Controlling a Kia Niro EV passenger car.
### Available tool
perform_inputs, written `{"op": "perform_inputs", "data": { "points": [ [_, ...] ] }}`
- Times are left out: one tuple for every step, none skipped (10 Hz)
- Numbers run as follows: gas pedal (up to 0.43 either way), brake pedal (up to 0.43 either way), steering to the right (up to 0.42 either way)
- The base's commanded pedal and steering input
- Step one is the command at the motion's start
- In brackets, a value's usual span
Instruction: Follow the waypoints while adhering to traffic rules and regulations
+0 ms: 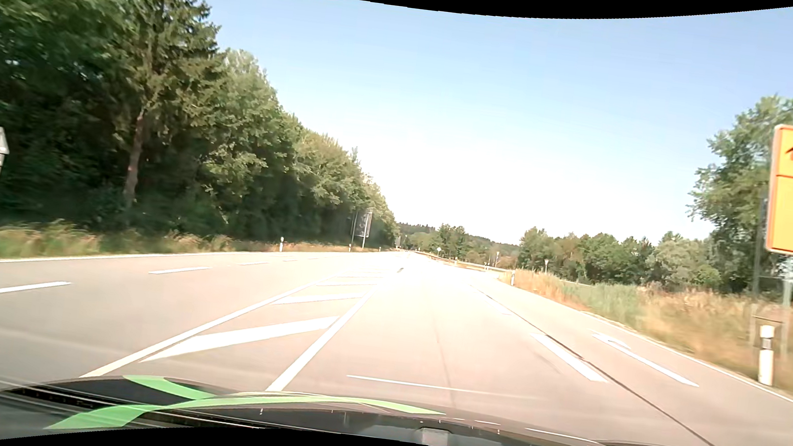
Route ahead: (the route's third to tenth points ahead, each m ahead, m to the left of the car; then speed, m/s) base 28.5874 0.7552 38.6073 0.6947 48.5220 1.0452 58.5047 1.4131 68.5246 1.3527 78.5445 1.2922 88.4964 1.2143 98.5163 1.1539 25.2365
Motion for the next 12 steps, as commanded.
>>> {"op": "perform_inputs", "data": {
  "points": [
    [0.311,0.0,0.003],
    [0.311,0.0,0.002],
    [0.311,0.0,0.001],
    [0.311,0.0,0.001],
    [0.311,0.0,0.001],
    [0.311,0.0,0.0],
    [0.287,0.0,0.0],
    [0.22,0.0,-0.001],
    [0.209,0.0,-0.003],
    [0.209,0.0,-0.003],
    [0.209,0.0,-0.003],
    [0.209,0.0,-0.003]
  ]
}}
